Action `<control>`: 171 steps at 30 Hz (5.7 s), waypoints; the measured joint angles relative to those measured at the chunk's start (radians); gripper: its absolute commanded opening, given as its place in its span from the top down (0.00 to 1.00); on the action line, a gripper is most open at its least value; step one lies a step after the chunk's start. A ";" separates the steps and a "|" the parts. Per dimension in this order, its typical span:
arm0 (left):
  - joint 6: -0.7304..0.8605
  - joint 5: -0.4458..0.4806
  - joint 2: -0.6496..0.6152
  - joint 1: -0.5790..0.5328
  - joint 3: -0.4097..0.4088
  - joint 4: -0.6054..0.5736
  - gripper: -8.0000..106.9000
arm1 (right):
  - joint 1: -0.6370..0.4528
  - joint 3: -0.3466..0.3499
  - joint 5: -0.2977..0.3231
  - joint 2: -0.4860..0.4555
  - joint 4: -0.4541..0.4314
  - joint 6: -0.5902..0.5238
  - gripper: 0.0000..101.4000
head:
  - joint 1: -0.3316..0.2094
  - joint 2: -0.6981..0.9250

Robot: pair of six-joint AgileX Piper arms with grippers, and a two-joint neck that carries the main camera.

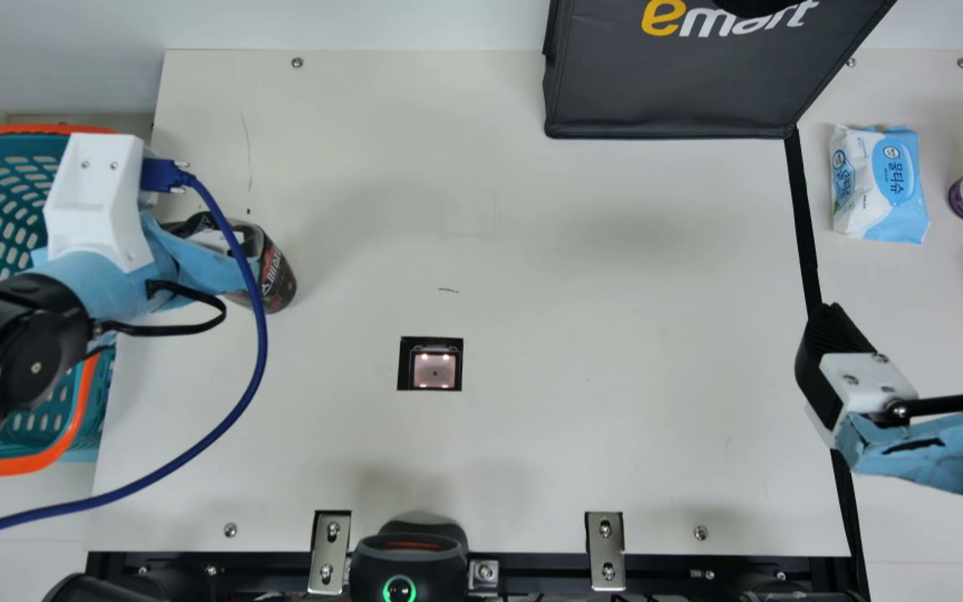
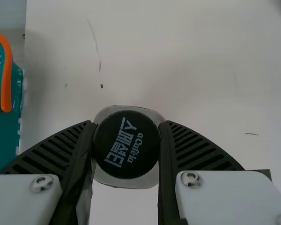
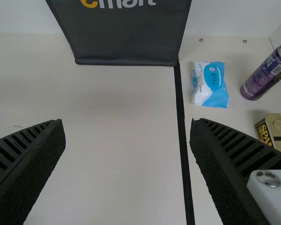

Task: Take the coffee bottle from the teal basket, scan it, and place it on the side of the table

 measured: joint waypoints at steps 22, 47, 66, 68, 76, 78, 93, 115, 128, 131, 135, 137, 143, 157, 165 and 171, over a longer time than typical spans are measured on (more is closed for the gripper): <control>-0.347 0.245 -0.082 -0.270 -0.079 0.152 1.00 | 0.000 0.000 0.000 0.000 0.000 0.000 0.06 | 0.000 0.000; -0.663 0.293 -0.011 -0.696 -0.118 0.279 1.00 | 0.000 0.000 0.000 0.000 0.000 0.000 0.06 | 0.000 0.000; -0.938 0.280 0.074 -0.875 -0.113 0.393 1.00 | 0.000 0.000 0.000 0.000 0.000 0.000 0.06 | 0.002 0.000; -0.963 0.283 0.078 -0.882 -0.113 0.407 1.00 | 0.000 0.000 0.000 0.000 0.000 0.000 0.06 | 0.000 0.000; -1.044 0.269 0.108 -0.904 -0.100 0.457 1.00 | 0.000 0.000 0.000 0.000 0.000 0.000 0.06 | 0.000 0.000; -1.060 0.262 0.118 -0.906 -0.091 0.471 1.00 | 0.000 0.000 0.000 0.000 0.000 0.000 0.06 | 0.000 -0.002; -1.113 0.226 0.147 -0.921 -0.046 0.514 0.65 | 0.000 0.000 0.000 0.000 0.000 0.000 0.06 | 0.000 0.000; -1.028 0.185 0.075 -0.885 -0.046 0.441 0.15 | 0.000 0.000 0.000 0.000 0.000 0.000 0.06 | 0.000 0.000; -0.720 0.173 -0.121 -0.753 -0.069 0.234 0.15 | 0.000 0.000 0.000 0.000 0.000 0.000 0.06 | 0.000 0.000; -0.642 0.190 -0.163 -0.718 -0.073 0.184 0.15 | 0.000 0.000 0.000 0.000 0.000 0.000 0.06 | 0.000 0.000; -0.547 0.218 -0.207 -0.667 -0.073 0.133 0.15 | 0.000 0.000 0.000 0.000 0.000 0.000 0.06 | 0.000 0.000; -0.495 0.238 -0.229 -0.640 -0.073 0.108 0.15 | 0.000 0.000 0.000 0.000 0.000 0.000 0.06 | 0.000 0.000; -0.357 0.303 -0.270 -0.557 -0.079 0.055 0.15 | 0.000 0.000 0.000 0.000 0.000 0.000 0.06 | 0.000 0.000; -0.196 0.440 -0.244 -0.450 -0.102 -0.043 0.15 | 0.000 0.000 0.000 0.000 0.000 0.000 0.06 | 0.000 0.000; -0.304 0.439 -0.154 -0.504 -0.117 -0.035 0.15 | 0.000 0.000 0.000 0.000 0.000 0.000 0.06 | 0.000 0.000; -0.433 0.439 -0.095 -0.580 -0.159 0.009 0.15 | 0.000 0.000 0.000 0.000 0.000 0.000 0.06 | 0.000 0.000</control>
